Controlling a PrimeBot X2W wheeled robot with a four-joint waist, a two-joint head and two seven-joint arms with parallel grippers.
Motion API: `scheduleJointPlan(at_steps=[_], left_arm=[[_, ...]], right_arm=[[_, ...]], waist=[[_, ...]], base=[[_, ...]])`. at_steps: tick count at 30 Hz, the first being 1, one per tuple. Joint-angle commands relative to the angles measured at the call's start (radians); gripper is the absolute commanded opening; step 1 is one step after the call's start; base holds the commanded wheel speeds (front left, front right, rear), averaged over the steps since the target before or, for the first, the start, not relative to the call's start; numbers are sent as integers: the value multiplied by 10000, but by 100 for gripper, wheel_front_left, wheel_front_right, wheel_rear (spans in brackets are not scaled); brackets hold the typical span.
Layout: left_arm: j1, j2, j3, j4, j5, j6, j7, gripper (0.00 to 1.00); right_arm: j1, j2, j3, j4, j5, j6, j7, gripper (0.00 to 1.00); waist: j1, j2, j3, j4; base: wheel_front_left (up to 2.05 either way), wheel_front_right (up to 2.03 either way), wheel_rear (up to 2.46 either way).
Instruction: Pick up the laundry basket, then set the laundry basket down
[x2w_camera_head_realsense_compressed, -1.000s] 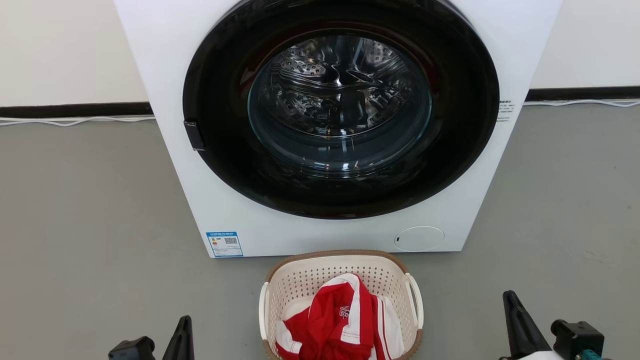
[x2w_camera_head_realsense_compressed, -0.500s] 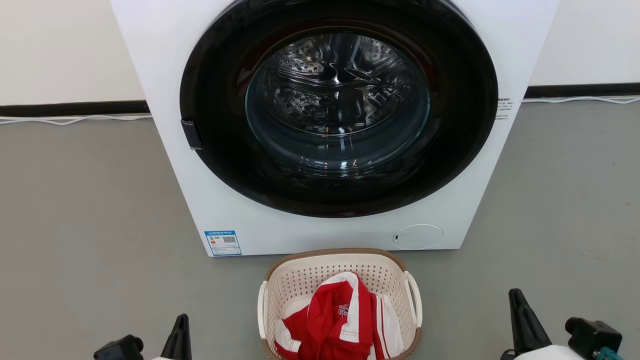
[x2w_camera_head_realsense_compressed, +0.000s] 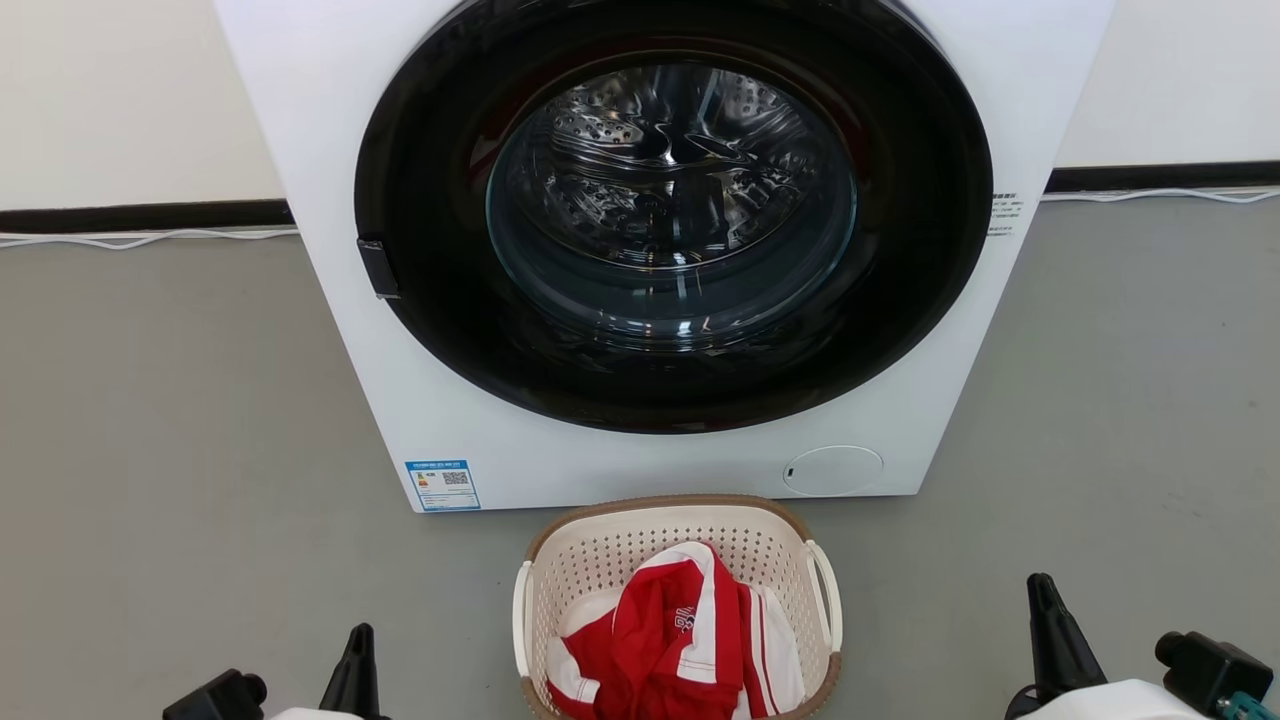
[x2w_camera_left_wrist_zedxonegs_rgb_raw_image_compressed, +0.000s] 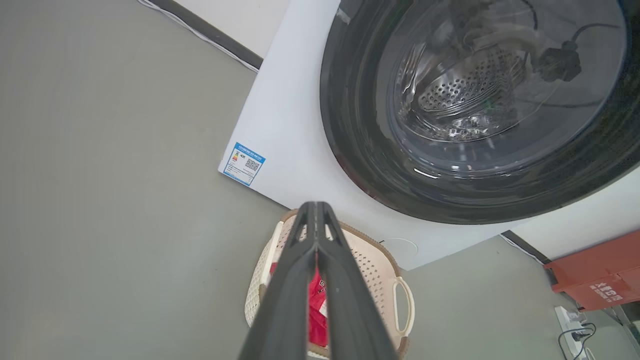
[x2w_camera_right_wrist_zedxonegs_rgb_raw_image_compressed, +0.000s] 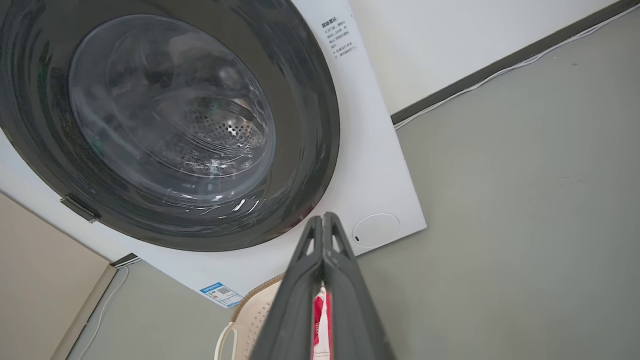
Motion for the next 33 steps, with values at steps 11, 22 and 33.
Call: scheduleJointPlan(at_steps=[11,22,33], left_arm=[[-616,56,266,-439,-1271,-202,338,0],[-728,50,400,-570,-2430,-320,663,0],[-830,44,521,-689,-3480,-426,957,0]], right_arm=[[-588,-81,-17,-364,1545,27,351,0],[-709,-87,-33,-447,2943,33,670,0],[-818,-93,-47,-522,4210,39,959,0]], waist=[[-1,-1,27,-36],[-1,-1,54,-72],[-1,-1,79,-105]], base=[[0,0,0],[0,0,0],[0,0,0]])
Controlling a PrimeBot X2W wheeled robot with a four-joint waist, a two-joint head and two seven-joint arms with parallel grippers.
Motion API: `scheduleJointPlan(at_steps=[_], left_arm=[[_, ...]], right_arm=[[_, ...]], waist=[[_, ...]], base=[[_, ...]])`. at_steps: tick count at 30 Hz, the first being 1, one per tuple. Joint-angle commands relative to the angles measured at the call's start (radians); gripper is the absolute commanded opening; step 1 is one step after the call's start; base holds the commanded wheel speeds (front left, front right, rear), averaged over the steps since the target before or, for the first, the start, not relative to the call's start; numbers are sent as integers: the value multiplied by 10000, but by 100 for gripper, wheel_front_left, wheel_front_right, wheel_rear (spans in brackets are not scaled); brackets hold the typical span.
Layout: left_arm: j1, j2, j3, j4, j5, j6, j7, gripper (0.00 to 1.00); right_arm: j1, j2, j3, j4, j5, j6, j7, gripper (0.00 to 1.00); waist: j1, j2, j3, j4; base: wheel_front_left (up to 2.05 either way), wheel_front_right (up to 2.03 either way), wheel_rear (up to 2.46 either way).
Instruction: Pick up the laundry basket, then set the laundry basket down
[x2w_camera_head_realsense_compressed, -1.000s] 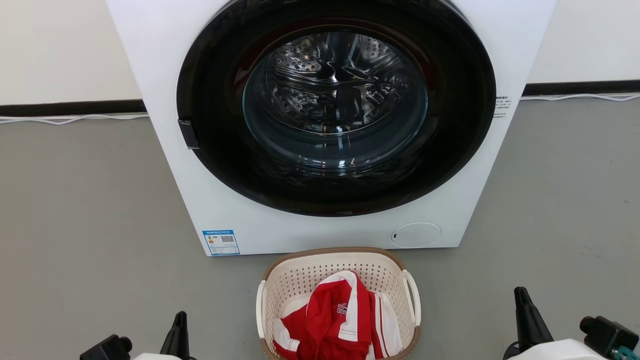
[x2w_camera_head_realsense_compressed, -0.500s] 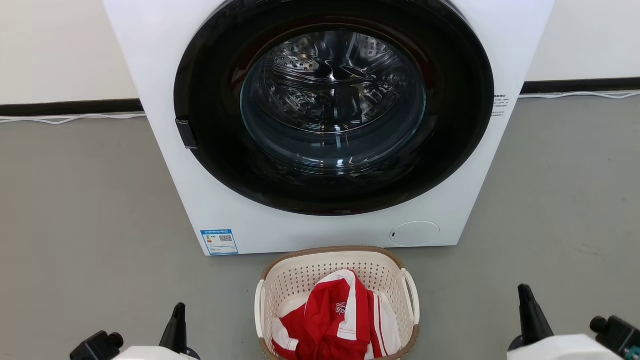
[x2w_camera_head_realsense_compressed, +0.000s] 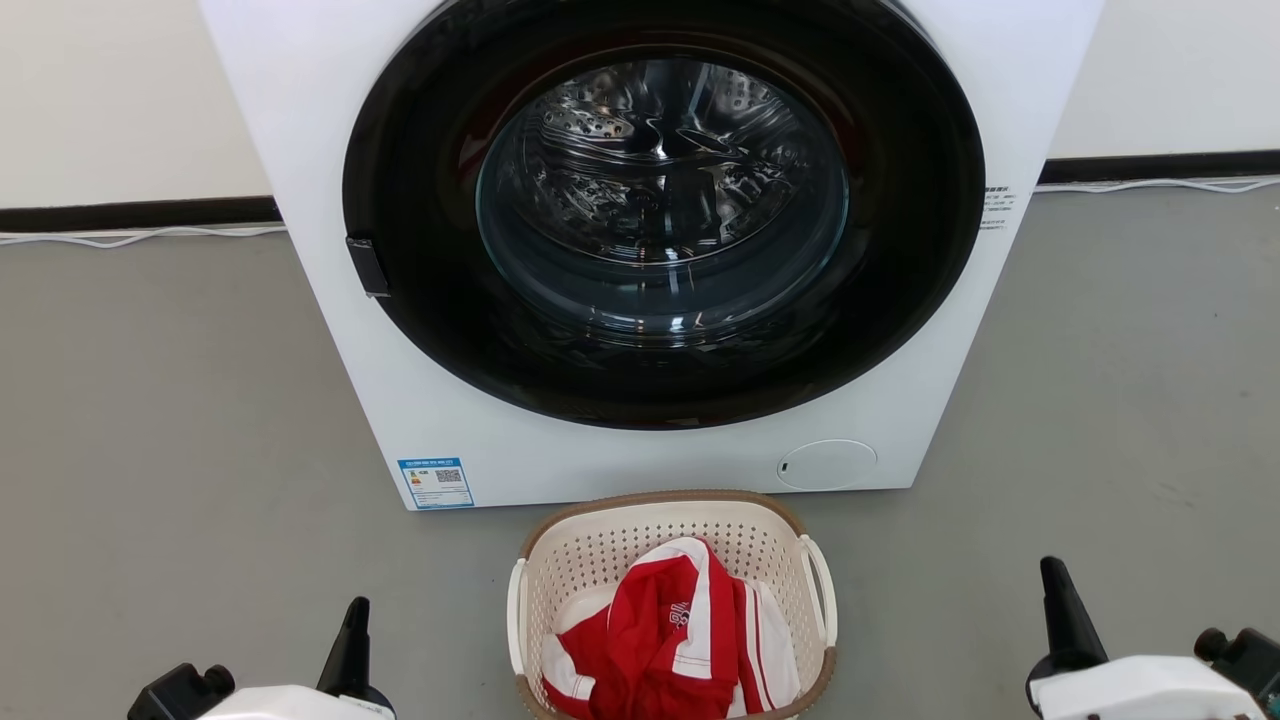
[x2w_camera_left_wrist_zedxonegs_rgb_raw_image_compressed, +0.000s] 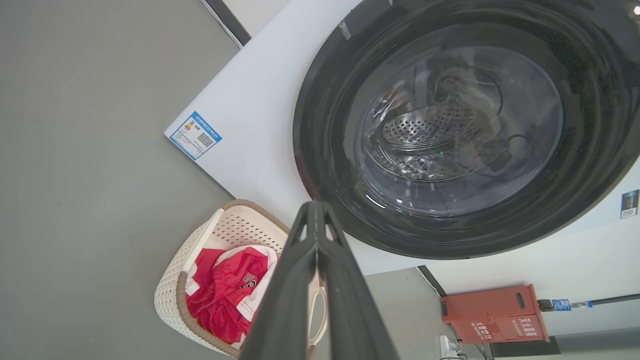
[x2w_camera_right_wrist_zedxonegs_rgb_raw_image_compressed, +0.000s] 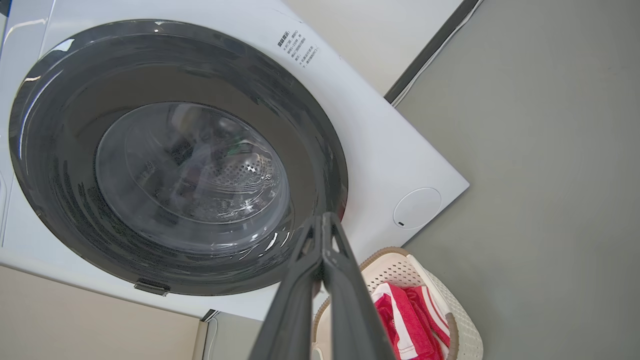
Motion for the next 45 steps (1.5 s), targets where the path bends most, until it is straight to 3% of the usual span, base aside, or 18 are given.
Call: scheduleJointPlan(at_steps=[1,45], left_arm=[[-603,76,214,-323,-258,-166,85,0],[-1052,51,742,-849,-4894,-637,1379,0]], right_arm=[[-553,-94,121,-348,315,42,78,0],[-1036,-119,60,-680,5905,67,1352,0]], waist=[[0,-1,3,-3],[0,-1,112,-149]], base=[[0,0,0],[0,0,0]])
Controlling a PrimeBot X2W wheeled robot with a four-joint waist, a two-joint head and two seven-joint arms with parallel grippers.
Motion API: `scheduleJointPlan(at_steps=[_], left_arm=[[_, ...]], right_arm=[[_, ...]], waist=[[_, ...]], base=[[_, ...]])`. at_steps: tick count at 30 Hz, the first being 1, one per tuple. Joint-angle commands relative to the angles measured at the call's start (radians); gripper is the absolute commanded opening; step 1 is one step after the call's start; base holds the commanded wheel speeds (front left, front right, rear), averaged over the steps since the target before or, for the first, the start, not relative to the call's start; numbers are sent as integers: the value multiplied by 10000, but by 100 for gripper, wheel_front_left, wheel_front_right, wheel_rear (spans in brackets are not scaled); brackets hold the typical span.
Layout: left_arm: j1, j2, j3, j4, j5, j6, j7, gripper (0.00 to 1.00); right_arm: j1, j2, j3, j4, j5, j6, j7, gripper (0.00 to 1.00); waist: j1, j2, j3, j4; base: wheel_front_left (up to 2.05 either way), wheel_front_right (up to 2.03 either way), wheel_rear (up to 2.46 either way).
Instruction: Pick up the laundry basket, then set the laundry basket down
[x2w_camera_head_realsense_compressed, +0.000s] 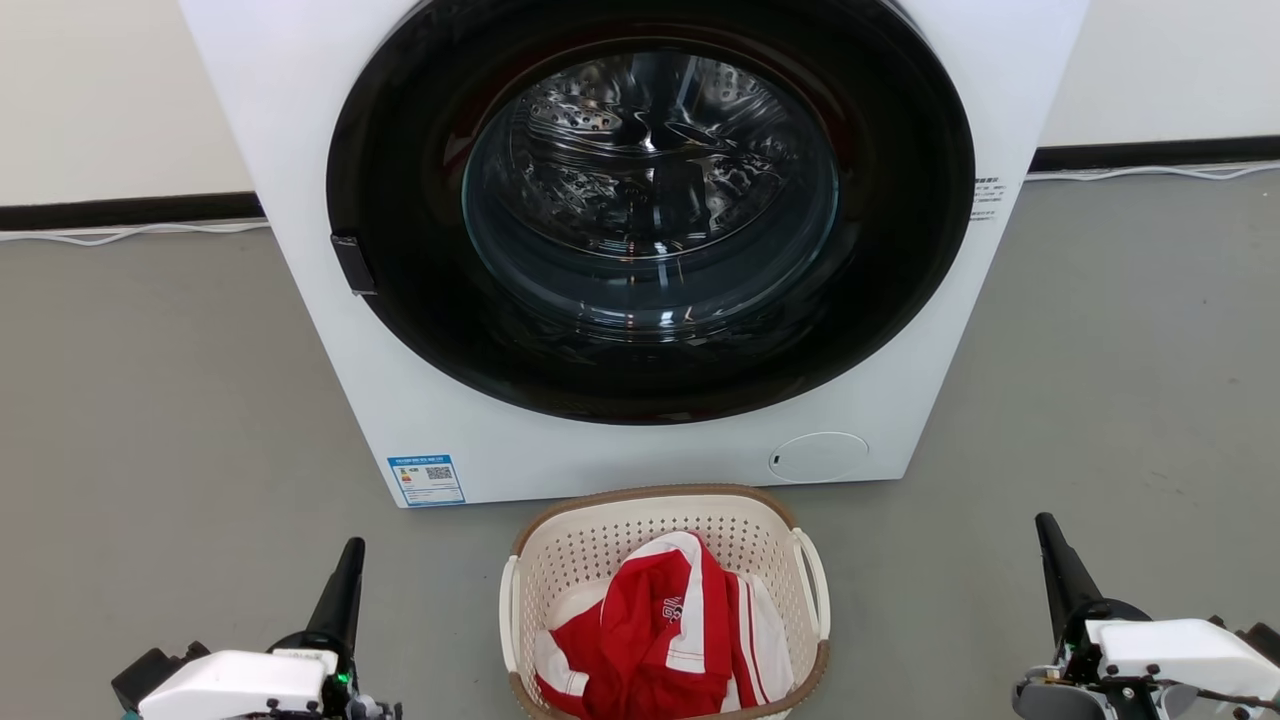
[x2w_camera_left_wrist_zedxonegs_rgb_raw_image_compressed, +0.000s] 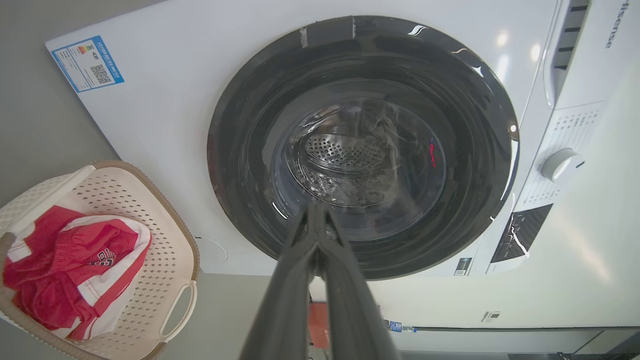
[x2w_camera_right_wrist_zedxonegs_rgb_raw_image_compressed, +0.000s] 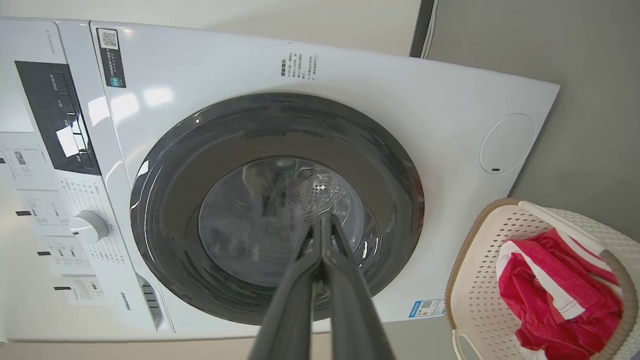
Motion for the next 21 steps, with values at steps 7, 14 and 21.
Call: scheduleJointPlan(at_steps=[7,14,21], left_arm=[[-649,99,402,-405,-854,-186,257,0],[-695,97,456,-458,-1325,-234,388,0],[-695,97,455,-459,-1326,-234,388,0]], right_arm=[[-544,-117,160,-378,1046,71,288,0],[-593,-120,154,-412,1614,73,417,0],[-593,-120,154,-412,1615,73,417,0]], waist=[[0,0,16,-22],[0,0,27,-37],[0,0,27,-37]], base=[[0,0,0],[0,0,0],[0,0,0]])
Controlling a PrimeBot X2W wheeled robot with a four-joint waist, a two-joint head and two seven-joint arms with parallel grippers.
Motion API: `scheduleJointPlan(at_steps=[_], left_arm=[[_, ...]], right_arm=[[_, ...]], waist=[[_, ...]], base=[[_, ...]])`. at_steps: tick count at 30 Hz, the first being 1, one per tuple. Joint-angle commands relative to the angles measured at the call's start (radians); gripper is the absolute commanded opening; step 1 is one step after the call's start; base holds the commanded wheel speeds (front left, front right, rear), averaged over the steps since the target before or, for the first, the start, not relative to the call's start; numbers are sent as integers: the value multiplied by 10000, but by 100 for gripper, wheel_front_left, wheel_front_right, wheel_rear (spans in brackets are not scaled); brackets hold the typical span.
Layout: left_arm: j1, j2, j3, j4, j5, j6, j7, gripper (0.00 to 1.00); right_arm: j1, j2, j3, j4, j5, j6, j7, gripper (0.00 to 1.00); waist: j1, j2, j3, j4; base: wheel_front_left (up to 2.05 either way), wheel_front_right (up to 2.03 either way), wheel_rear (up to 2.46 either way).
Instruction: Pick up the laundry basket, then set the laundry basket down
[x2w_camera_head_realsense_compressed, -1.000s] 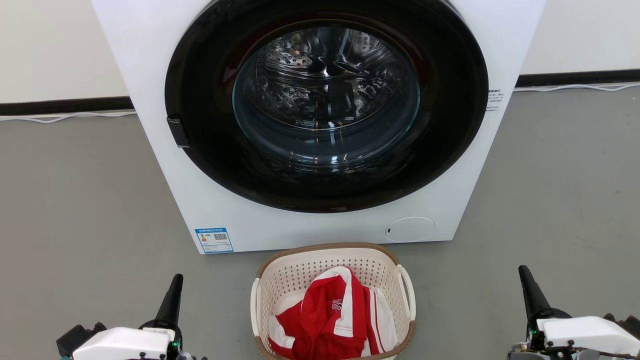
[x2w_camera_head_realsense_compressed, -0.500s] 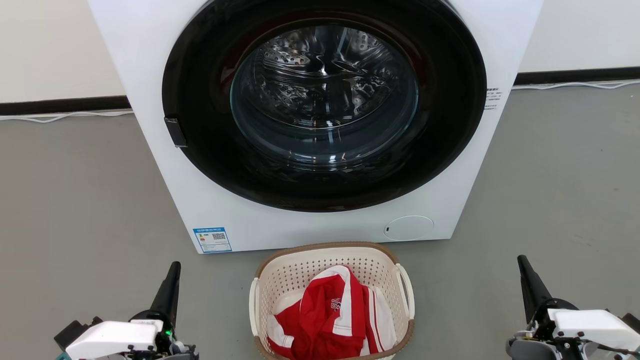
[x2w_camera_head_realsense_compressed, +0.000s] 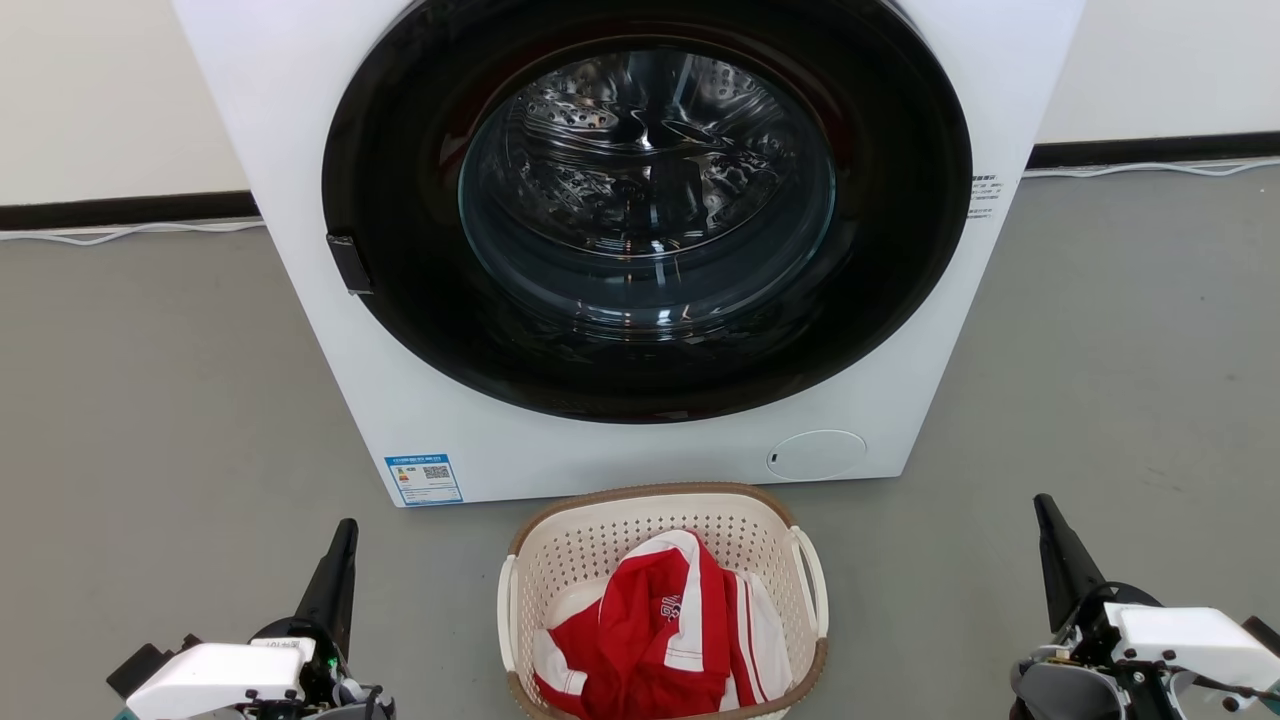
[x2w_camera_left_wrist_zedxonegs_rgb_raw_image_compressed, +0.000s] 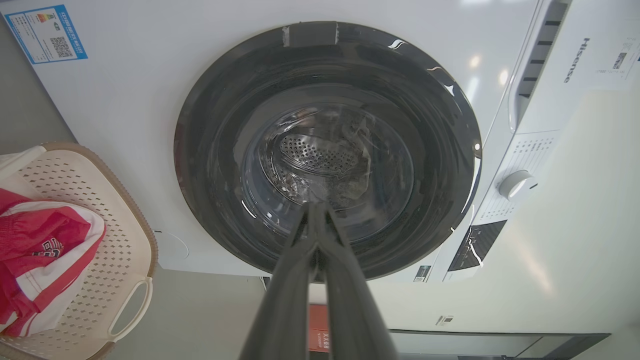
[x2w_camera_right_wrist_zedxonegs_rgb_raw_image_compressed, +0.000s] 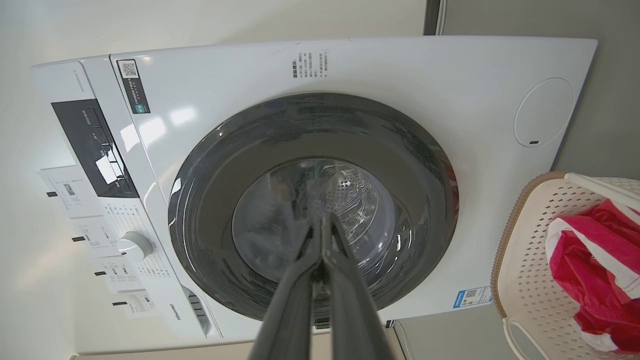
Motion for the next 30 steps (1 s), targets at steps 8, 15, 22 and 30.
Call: scheduleJointPlan(at_steps=[8,15,22,30], left_arm=[[-562,104,305,-304,-47,-111,65,0],[-562,104,305,-304,-47,-111,65,0],[-562,104,305,-305,-48,-111,65,0],[-562,104,304,-305,-48,-111,64,0]], right_arm=[[-417,-114,179,-299,66,71,79,0],[-417,-114,180,-299,66,71,79,0],[-417,-114,180,-299,66,71,79,0],[-417,-114,180,-299,66,71,79,0]], waist=[[-1,0,0,1],[-1,0,0,1],[-1,0,0,1],[-1,0,0,1]], base=[[0,0,0],[0,0,0],[0,0,0],[0,0,0]])
